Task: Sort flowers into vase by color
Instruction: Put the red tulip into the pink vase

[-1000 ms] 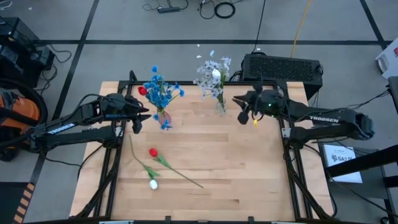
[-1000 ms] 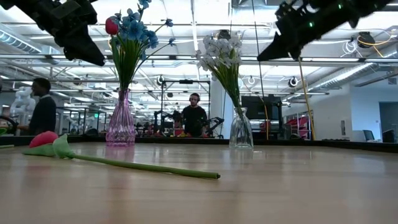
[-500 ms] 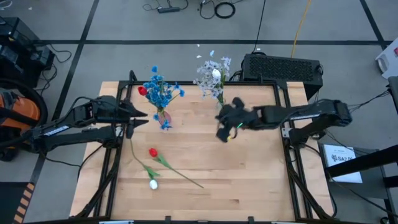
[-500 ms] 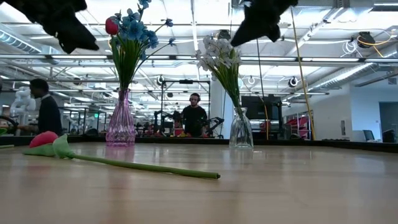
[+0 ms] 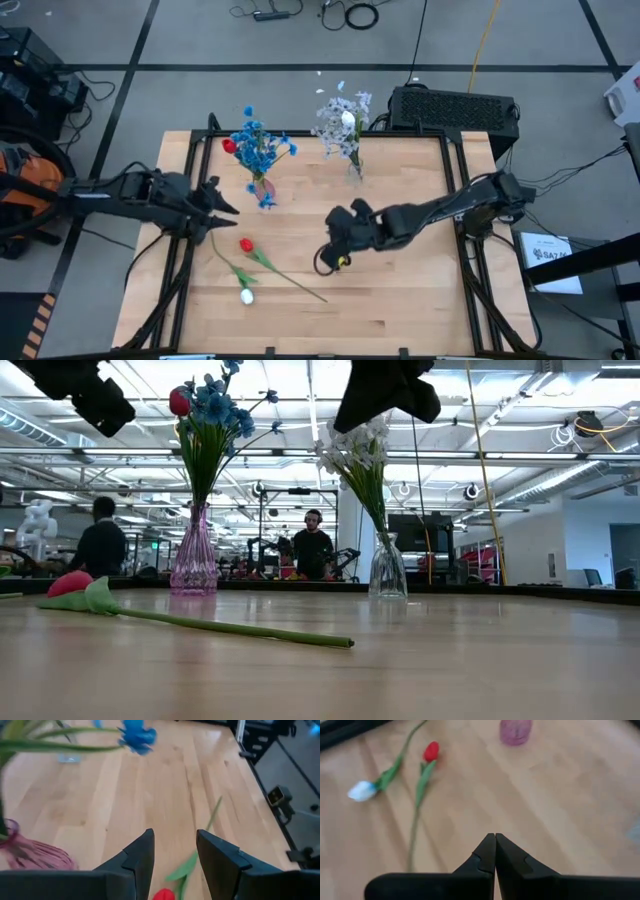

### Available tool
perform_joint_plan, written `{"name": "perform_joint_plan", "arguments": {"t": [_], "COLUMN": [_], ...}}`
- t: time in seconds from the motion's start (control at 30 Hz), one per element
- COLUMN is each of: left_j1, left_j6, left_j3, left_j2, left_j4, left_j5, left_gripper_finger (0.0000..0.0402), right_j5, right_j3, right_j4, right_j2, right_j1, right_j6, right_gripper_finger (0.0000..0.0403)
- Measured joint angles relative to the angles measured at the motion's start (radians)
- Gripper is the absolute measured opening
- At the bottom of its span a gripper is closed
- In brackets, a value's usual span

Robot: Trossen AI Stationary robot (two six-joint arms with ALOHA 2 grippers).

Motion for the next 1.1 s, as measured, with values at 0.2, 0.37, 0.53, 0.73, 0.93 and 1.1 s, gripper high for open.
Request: {"name": "perform_joint_plan", "arguments": {"t": [0.2, 0.37, 0.53, 0.73, 0.93, 1.1], "left_j1": [-0.12, -0.181, -0.209, -0.213, -0.213, -0.213], "left_j6": [-0.09, -0.228, -0.29, -0.291, -0.291, -0.291], "left_j3": [0.001, 0.001, 0.001, 0.001, 0.001, 0.001], "left_j2": [0.038, 0.068, 0.077, 0.075, 0.075, 0.075], "left_j4": [-0.036, -0.194, -0.253, -0.251, -0.251, -0.251], "left_j5": [-0.085, -0.133, -0.174, -0.178, -0.178, -0.178], "left_gripper_finger": [0.0152, 0.0152, 0.0152, 0.0152, 0.0152, 0.0152], "right_j5": [-0.004, -0.044, -0.086, -0.18, -0.346, -0.37], "right_j3": [0.048, 0.159, 0.329, 0.564, 0.7, 0.716], "right_j4": [0.061, 0.12, 0.104, 0.067, 0.063, 0.079], "right_j2": [0.077, 0.18, 0.332, 0.529, 0.68, 0.728], "right_j1": [0.043, 0.049, 0.024, -0.029, -0.062, -0.063], "right_j6": [0.103, 0.076, 0.009, -0.012, -0.062, -0.067], "right_gripper_finger": [0.0, 0.0, 0.0, 0.0, 0.0003, 0.004]}}
